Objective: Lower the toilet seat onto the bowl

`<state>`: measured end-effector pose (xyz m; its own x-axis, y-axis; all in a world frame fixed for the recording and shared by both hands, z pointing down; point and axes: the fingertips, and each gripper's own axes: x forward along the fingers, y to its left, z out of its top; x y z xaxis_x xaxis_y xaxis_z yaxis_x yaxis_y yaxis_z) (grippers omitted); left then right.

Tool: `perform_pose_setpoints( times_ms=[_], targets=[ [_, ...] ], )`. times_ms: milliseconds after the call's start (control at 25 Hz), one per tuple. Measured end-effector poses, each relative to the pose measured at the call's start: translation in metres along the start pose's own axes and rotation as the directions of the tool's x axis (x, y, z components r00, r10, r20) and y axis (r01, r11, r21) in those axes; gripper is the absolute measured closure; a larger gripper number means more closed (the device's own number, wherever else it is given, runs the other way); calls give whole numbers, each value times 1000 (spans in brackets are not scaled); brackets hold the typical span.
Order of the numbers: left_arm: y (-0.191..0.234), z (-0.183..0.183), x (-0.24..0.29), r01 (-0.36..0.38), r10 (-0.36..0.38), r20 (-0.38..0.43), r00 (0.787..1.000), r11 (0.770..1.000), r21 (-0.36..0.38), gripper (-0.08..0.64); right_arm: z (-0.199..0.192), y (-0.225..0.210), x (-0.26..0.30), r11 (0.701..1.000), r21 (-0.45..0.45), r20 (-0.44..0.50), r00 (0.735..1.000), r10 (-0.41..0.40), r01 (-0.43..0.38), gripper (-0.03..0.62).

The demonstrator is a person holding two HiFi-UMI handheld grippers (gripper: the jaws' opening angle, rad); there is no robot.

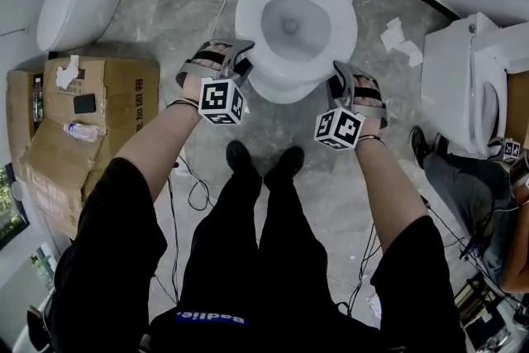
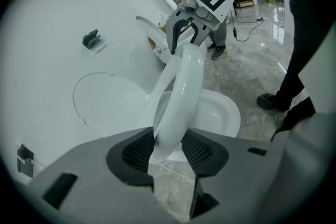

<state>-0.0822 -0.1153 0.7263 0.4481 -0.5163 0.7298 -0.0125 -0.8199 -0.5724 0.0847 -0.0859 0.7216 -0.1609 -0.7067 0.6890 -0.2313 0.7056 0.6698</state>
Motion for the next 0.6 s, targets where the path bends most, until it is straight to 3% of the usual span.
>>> perform_pose_setpoints(
  times_ms=[600],
  targets=[
    [-92, -26, 39, 92, -91, -14, 996, 995, 45, 354, -21, 94, 32, 990, -75, -56, 992, 117, -121, 400]
  ],
)
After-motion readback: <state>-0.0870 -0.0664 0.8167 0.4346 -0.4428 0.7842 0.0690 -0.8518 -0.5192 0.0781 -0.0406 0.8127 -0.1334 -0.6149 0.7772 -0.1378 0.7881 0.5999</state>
